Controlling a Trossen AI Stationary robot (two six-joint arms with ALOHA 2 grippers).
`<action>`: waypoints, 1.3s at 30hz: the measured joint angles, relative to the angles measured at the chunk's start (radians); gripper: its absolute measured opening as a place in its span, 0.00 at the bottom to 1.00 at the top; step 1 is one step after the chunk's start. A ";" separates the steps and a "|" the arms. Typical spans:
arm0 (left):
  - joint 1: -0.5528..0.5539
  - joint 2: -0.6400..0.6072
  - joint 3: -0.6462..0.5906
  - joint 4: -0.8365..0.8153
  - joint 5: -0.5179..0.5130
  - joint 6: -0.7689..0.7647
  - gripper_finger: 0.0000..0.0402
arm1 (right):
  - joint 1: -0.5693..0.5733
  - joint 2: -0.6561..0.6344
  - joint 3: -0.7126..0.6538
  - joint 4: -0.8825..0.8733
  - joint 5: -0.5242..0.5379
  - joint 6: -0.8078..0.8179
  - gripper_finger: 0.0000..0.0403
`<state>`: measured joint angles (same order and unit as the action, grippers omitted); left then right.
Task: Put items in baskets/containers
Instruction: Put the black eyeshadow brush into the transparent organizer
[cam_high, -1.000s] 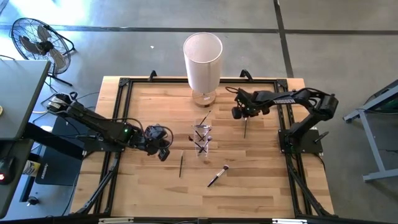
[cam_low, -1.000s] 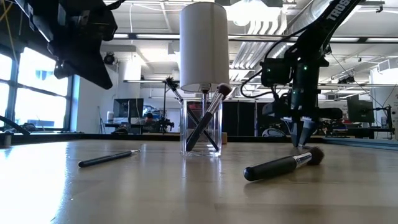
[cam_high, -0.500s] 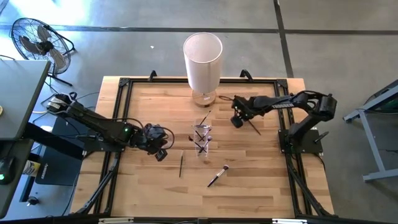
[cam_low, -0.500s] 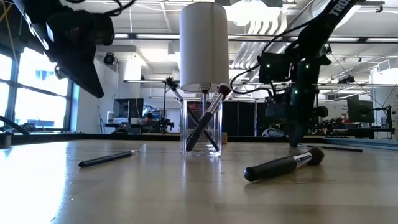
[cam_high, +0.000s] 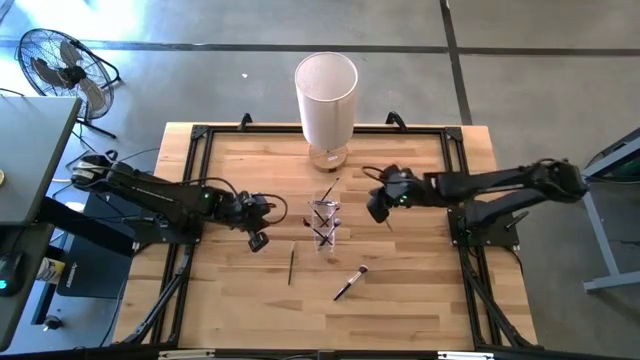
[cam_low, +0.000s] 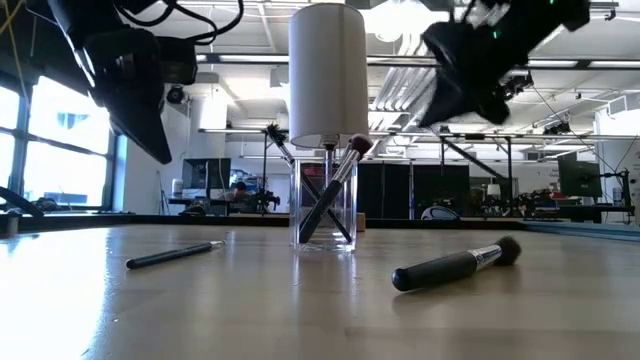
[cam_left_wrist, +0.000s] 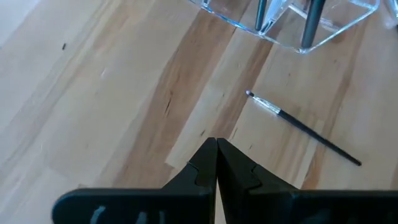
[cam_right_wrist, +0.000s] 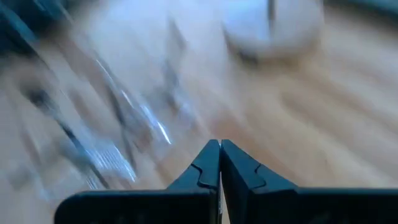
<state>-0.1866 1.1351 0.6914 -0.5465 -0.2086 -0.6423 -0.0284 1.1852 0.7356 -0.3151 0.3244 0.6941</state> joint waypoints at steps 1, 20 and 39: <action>0.007 0.000 0.000 0.000 0.012 0.012 0.00 | 0.027 -0.017 0.000 0.060 0.050 -0.024 0.00; 0.070 0.000 0.000 0.044 0.091 0.092 0.00 | 0.116 0.437 0.002 1.278 0.157 -0.538 0.00; 0.069 0.002 -0.001 0.127 0.077 0.111 0.06 | 0.120 0.470 0.002 1.097 0.037 -0.362 0.23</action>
<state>-0.1177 1.1366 0.6907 -0.4197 -0.1320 -0.5317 0.0913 1.6554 0.7376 0.7815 0.3614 0.3325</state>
